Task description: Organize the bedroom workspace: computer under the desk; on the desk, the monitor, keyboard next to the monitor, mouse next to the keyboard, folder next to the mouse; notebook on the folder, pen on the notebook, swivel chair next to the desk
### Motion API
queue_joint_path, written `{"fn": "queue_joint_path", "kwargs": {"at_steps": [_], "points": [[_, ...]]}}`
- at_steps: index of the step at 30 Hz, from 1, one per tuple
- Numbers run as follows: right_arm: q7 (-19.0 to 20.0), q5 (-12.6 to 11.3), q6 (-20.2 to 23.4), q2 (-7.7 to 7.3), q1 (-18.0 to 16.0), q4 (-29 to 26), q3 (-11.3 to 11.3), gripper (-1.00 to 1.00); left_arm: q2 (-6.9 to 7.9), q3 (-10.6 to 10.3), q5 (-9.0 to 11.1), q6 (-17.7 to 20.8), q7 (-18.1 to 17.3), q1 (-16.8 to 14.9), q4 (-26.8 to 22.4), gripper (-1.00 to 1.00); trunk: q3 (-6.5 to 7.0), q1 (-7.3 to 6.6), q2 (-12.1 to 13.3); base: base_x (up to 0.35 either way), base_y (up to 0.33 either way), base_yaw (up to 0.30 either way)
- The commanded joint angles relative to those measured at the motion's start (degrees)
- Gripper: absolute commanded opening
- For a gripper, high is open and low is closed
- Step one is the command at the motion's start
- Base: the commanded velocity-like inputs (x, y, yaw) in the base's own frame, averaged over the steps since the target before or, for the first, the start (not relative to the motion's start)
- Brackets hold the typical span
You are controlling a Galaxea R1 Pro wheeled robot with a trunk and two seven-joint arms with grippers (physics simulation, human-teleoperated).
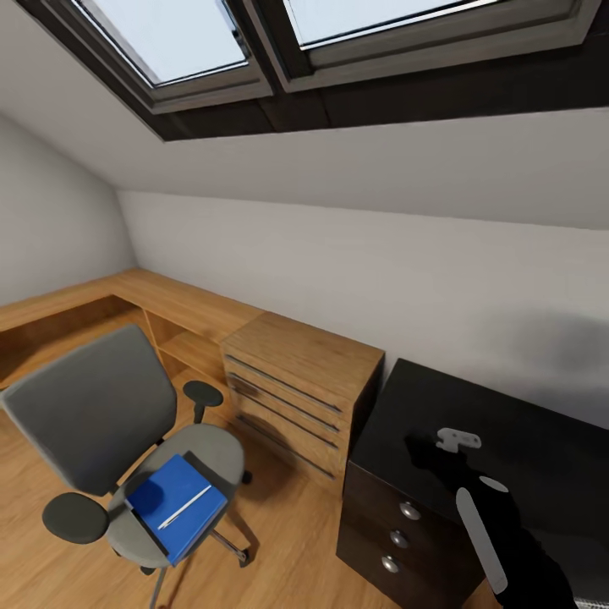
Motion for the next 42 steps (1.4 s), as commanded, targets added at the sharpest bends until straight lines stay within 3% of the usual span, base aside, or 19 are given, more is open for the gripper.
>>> {"fn": "queue_joint_path", "kwargs": {"at_steps": [1,15,28,39,42], "points": [[-0.2,-0.5,0.3,-0.01,0.0,-0.1,0.0,-1.0,-0.04,0.0,0.1,0.3,0.1,0.0,-0.1,1.0,0.1,-0.2,0.3,0.0,0.0,0.0],[-0.2,-0.4,0.3,-0.1,0.0,-0.9,-0.1,-1.0,-0.03,0.0,0.1,0.3,0.2,0.0,0.6,1.0,2.64,-3.28,5.9,0.0,0.0,-0.014],[-0.1,-0.4,0.3,-0.1,0.0,-0.9,-0.3,-1.0,-0.03,0.0,0.0,0.2,0.2,0.0,0.6,1.0,5.43,-6.13,11.2,0.0,0.0,-0.194],[-0.1,-0.4,0.3,-0.1,0.0,-0.9,-0.2,-1.0,-0.1,0.0,0.0,-0.3,0.2,0.0,0.5,1.0,5.89,-6.13,11.2,0.0,0.0,-0.226],[-0.1,-0.4,0.3,-0.1,0.0,-0.9,-0.2,-1.0,-0.12,0.1,0.1,-6.0,0.1,0.0,-1.1,1.0,6.02,-6.13,11.2,0.0,0.0,-0.227]]}}
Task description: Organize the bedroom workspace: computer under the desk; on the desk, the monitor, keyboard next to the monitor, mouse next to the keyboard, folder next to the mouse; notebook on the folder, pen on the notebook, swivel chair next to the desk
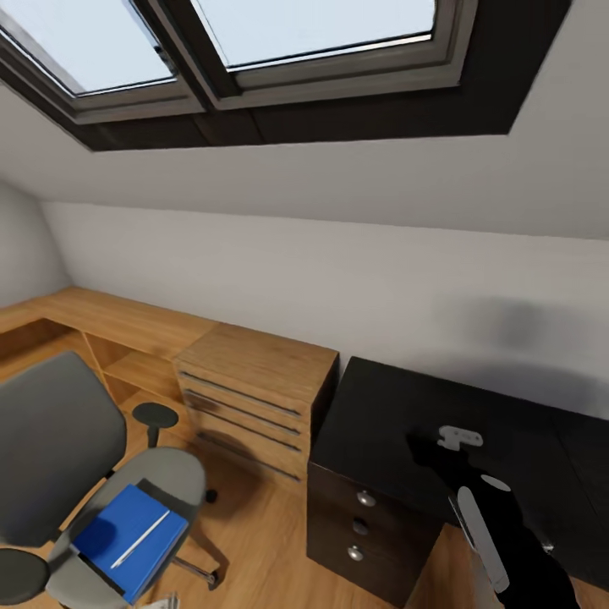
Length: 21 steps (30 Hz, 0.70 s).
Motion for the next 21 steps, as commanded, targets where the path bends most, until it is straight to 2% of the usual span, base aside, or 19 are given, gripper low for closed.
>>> {"fn": "queue_joint_path", "kwargs": {"at_steps": [1,2,3,4,11,21], "points": [[-0.1,-0.4,0.3,-0.01,-0.1,-0.1,0.0,-1.0,-0.05,0.0,0.1,-0.5,0.1,0.0,-0.8,1.0,-0.08,0.04,-0.1,0.0,0.0,-0.227],[-0.2,-0.4,0.3,-0.01,-0.1,-0.1,0.0,-1.0,-0.06,0.1,1.6,-3.3,0.0,1.4,-5.2,1.0,-0.04,0.04,-0.1,0.0,0.0,-0.226],[-0.2,-0.4,0.3,-0.01,-0.1,-0.1,0.0,-1.0,0.02,0.1,5.3,-4.6,-0.2,3.6,-8.7,1.0,0.01,0.04,-0.1,0.0,0.0,-0.226],[-0.1,-0.4,0.3,-0.01,-0.1,-0.1,0.0,-1.0,0.03,0.1,5.8,-4.7,-0.2,3.9,-9.1,1.0,0.05,0.04,-0.1,0.0,0.0,-0.234],[-0.2,-0.4,0.3,0.04,-0.1,-0.4,0.0,-1.0,0.08,-0.3,6.2,-4.6,-0.1,4.2,-4.8,1.0,0.15,0.04,-0.1,0.0,0.0,-0.096],[-0.3,-0.4,0.3,-0.07,0.0,-2.4,-0.2,-1.0,0.12,-0.4,6.4,-4.6,0.0,4.2,-2.9,1.0,0.16,0.04,-0.1,0.0,0.0,-0.008]]}}
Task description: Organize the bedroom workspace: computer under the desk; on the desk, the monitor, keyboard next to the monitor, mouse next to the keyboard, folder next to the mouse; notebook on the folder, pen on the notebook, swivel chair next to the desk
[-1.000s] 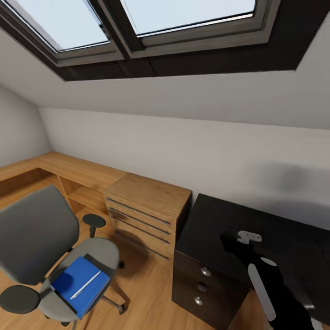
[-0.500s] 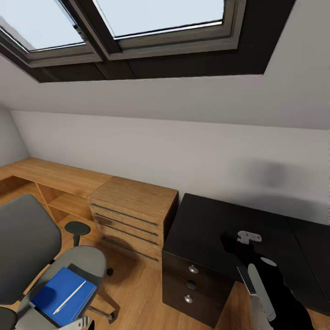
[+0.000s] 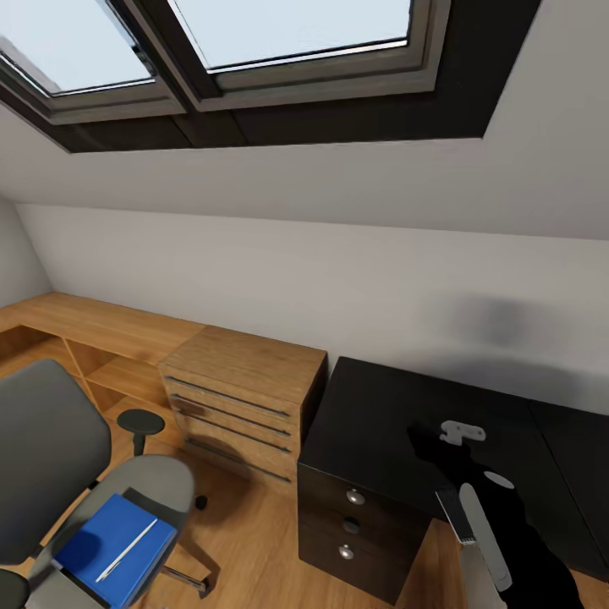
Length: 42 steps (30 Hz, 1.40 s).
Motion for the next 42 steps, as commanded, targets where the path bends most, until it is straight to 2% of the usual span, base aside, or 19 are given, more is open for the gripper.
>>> {"fn": "queue_joint_path", "kwargs": {"at_steps": [1,7,19,30,42], "points": [[-0.2,-0.5,0.3,-0.02,0.0,-0.1,0.0,-1.0,-0.02,0.0,0.6,0.3,0.2,0.0,0.2,1.0,-0.11,0.04,-0.1,-0.005,0.0,-0.128],[-0.2,-0.4,0.3,-0.12,0.0,-0.1,-0.1,-1.0,-0.01,0.0,0.6,0.4,0.1,0.0,0.9,1.0,0.04,0.04,-0.1,-0.135,0.022,-0.23],[-0.2,-0.4,0.3,-0.11,0.0,-0.1,-2.9,-1.0,-0.01,0.0,0.6,0.3,0.1,0.0,1.1,1.0,0.38,0.04,-0.1,-0.047,0.072,-0.275],[-0.2,-0.4,0.3,-0.04,0.0,-0.1,-3.2,-1.0,-0.09,-0.1,0.6,0.3,0.1,0.0,1.5,1.0,0.54,0.04,-0.1,-0.001,0.001,-0.273],[-0.2,-0.4,0.3,-0.02,0.0,-0.2,-3.5,-1.0,-0.1,-0.2,0.5,0.3,0.2,0.0,2.3,1.0,0.56,0.04,-0.1,0.0,0.0,-0.021]]}}
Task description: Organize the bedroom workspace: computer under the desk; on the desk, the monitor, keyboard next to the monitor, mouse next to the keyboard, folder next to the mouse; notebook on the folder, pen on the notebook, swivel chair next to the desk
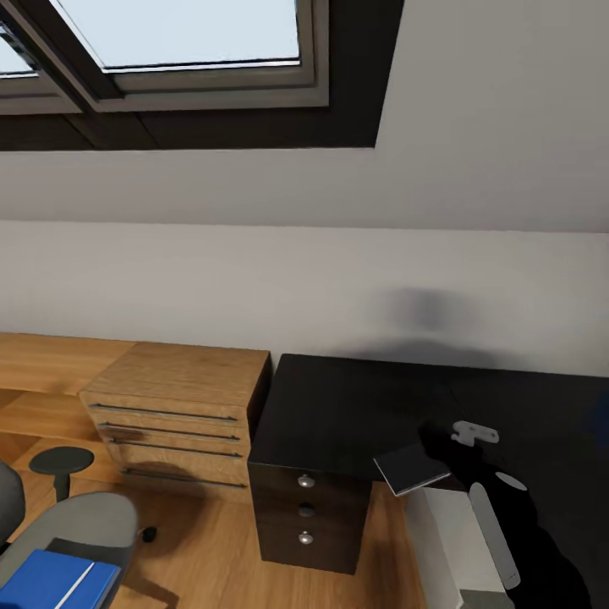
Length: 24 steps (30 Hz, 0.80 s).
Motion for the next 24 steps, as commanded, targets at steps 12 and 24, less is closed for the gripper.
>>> {"fn": "queue_joint_path", "kwargs": {"at_steps": [12,24], "points": [[-0.2,-0.4,0.3,-0.1,0.0,0.1,-2.4,-1.0,-0.03,0.0,0.4,0.3,0.2,0.0,0.6,1.0,0.15,0.04,-0.1,0.0,0.0,-0.221],[-0.2,-0.3,0.3,-0.12,0.0,0.3,-4.0,-1.0,-0.03,-0.1,0.2,0.3,0.2,0.0,0.7,1.0,0.46,0.04,-0.1,0.0,0.0,-0.278]]}}
